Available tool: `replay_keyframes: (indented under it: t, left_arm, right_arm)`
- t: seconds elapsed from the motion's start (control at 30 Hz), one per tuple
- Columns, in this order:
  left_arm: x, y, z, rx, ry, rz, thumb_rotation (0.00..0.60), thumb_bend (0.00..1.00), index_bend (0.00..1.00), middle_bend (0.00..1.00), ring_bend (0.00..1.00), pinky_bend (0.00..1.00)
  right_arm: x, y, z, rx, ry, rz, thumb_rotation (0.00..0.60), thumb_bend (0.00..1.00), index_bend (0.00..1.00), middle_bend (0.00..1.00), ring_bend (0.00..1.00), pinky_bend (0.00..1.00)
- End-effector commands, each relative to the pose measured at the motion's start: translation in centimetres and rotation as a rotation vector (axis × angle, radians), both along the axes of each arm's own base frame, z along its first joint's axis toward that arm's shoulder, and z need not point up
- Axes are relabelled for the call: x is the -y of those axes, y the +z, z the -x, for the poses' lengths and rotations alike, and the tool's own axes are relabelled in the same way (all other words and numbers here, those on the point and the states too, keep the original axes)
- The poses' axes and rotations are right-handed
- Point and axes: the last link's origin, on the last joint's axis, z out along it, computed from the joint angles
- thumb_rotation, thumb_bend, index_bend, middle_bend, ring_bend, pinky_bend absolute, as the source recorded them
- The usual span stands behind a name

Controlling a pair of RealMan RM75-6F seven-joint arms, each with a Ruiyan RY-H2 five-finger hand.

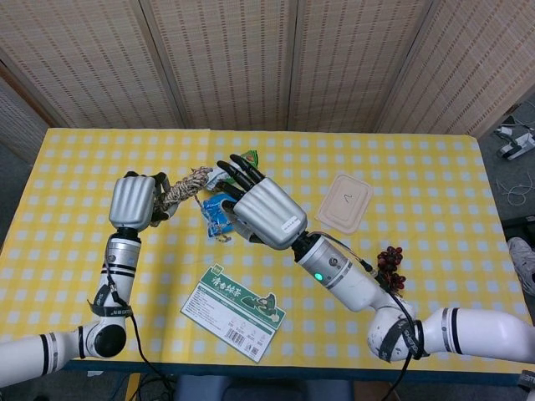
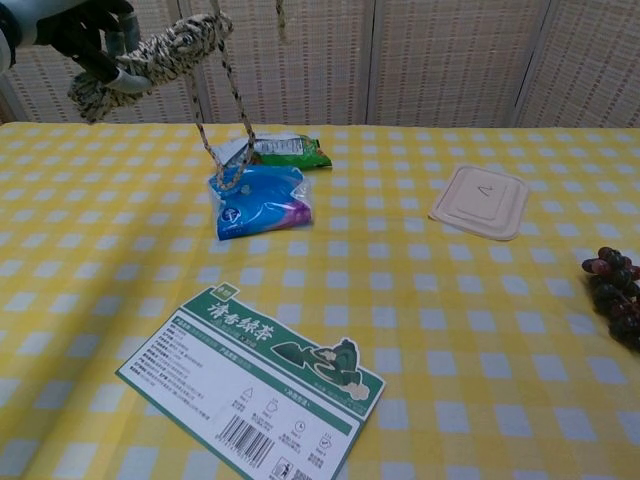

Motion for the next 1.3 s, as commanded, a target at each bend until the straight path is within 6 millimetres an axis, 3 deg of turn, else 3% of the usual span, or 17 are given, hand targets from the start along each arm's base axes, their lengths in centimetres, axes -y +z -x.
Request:
replay_keyframes:
  t: [0.03, 0.47, 0.8, 1.3]
  left_arm:
    - [0.5, -0.8, -0.8, 0.009, -0.033, 0.013, 0.585, 0.31, 0.72, 0.80, 0.59, 0.37]
    - [3.2, -3.2, -3.4, 0.112, -0.175, 0.083, 0.598, 0.30, 0.72, 0.80, 0.59, 0.37]
    - [4.4, -4.1, -5.5, 0.258, -0.285, 0.125, 0.598, 0.31, 0.72, 0.80, 0.59, 0.37]
    - [3.3, -1.5, -4.4, 0.532, -0.340, 0.042, 0.600, 0.31, 0.72, 0.80, 0.59, 0.37]
  right_arm:
    - [0.6, 0.0, -1.2, 0.018, -0.008, 0.002, 0.600, 0.44, 0.60, 0.28, 0.05, 0.00]
    - [3.4, -0.6, -2.6, 0.033, -0.100, 0.018, 0.600, 0.44, 0.60, 0.28, 0.05, 0.00]
    - [4.9, -0.9, -2.4, -0.003, -0.160, 0.032, 0.600, 0.44, 0.60, 0.28, 0.05, 0.00]
    - [7.2, -0.9, 1.5, -0.001, -0.278, 0.042, 0.600, 0.44, 0.60, 0.28, 0.05, 0.00]
